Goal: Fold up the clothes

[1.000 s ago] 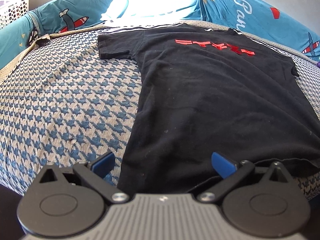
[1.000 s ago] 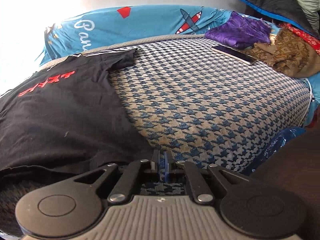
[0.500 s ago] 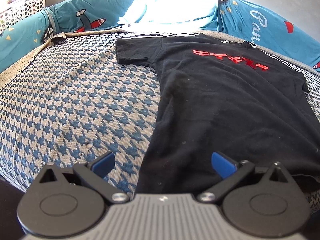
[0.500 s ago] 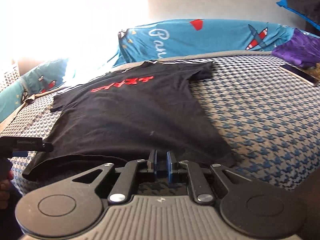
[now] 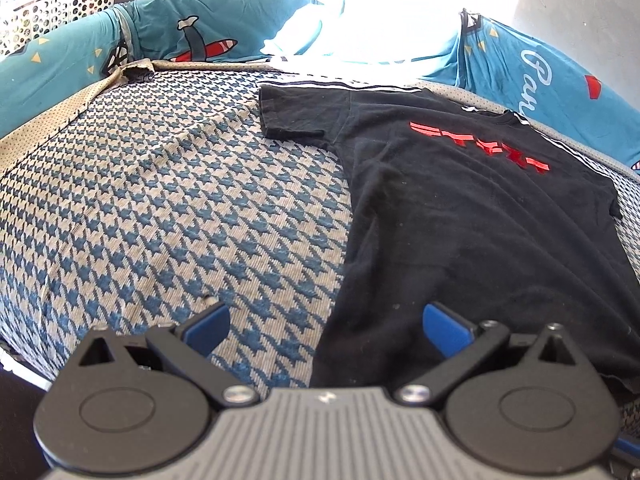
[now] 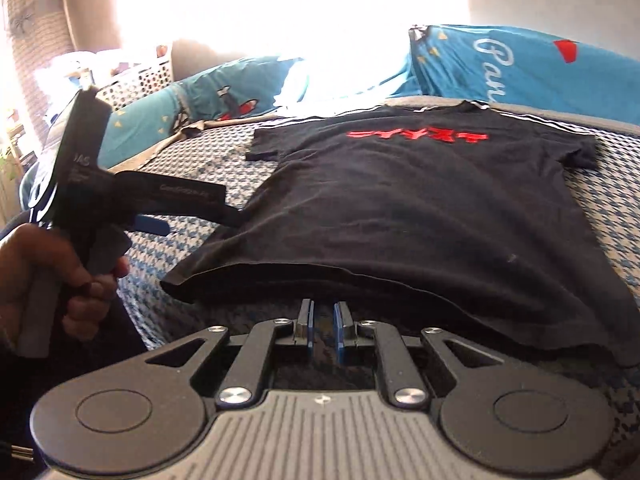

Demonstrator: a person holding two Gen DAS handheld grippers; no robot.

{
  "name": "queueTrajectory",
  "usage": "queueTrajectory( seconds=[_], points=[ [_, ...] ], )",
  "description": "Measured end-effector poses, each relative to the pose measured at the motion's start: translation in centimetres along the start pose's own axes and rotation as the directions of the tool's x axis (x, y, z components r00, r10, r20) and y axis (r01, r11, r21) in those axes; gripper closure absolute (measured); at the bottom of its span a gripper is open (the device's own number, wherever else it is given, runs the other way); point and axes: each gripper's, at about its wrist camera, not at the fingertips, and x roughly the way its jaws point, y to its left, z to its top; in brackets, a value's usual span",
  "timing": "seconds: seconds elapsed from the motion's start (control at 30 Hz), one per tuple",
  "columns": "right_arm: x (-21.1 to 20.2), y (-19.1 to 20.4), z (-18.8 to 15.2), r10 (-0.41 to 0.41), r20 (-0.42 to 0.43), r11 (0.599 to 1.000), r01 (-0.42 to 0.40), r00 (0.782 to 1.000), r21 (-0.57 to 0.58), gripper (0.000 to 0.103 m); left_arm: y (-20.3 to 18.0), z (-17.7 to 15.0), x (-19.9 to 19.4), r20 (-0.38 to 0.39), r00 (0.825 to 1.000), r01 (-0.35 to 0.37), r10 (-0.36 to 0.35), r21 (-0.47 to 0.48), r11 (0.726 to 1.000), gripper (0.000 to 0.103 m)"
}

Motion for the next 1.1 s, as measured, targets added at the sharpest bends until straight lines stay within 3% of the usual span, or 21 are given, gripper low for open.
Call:
queueTrajectory(
  seconds=[0.1, 0.27, 0.5, 0.63, 0.73, 0.8, 0.9, 1.0, 1.03, 1.1],
  points=[
    [1.0, 1.4, 0.5, 0.048, -0.004, 0.998, -0.048, 0.999, -0.035, 0.091, 0.4, 0.0, -0.1, -0.003, 1.000, -0.005, 0.005, 0.003, 1.000, 0.000],
    [2.8, 3.7, 1.5, 0.093, 0.011, 0.990, -0.092, 0.996, -0.109, 0.076, 1.4, 0.2, -0.3, -0.002, 1.000, -0.001, 0.001, -0.022, 1.000, 0.000],
    [5.4, 6.6, 2.4, 0.135, -0.011, 0.961, -0.134, 0.991, -0.240, 0.075, 2.8, 1.8, -0.8, 0.016, 1.000, -0.014, 0.014, -0.024, 1.000, 0.000],
    [6.9, 8.2, 2.6, 0.152, -0.024, 0.936, -0.152, 0.988, -0.318, 0.066, 4.2, 3.0, -1.4, 0.035, 0.999, -0.018, 0.019, -0.036, 0.999, 0.000],
    [8.2, 9.7, 2.2, 0.164, -0.053, 0.904, -0.171, 0.985, -0.393, 0.057, 5.3, 3.5, -1.6, 0.043, 0.999, -0.017, 0.020, -0.060, 0.998, 0.000],
    [9.0, 10.7, 1.6, 0.153, -0.069, 0.873, -0.168, 0.986, -0.458, 0.056, 5.9, 3.5, -1.6, 0.045, 0.999, -0.014, 0.018, -0.079, 0.997, 0.000],
    [10.2, 12.2, 0.3, 0.106, -0.070, 0.807, -0.127, 0.992, -0.577, 0.055, 6.3, 3.3, -1.3, 0.034, 0.999, -0.013, 0.016, -0.089, 0.996, 0.000],
    [11.6, 13.4, -1.3, 0.002, -0.028, 0.723, -0.020, 1.000, -0.690, 0.056, 6.5, 3.1, -1.2, 0.033, 0.999, -0.015, 0.017, -0.087, 0.996, 0.000],
    [11.9, 13.4, -1.4, -0.010, -0.026, 0.716, -0.011, 1.000, -0.698, 0.058, 6.5, 3.1, -1.2, 0.034, 0.999, -0.013, 0.016, -0.090, 0.996, 0.000],
    [12.0, 13.3, -1.3, -0.002, -0.025, 0.740, -0.015, 1.000, -0.672, 0.063, 6.7, 3.0, -1.2, 0.036, 0.999, -0.010, 0.014, -0.098, 0.995, 0.000]
  ],
)
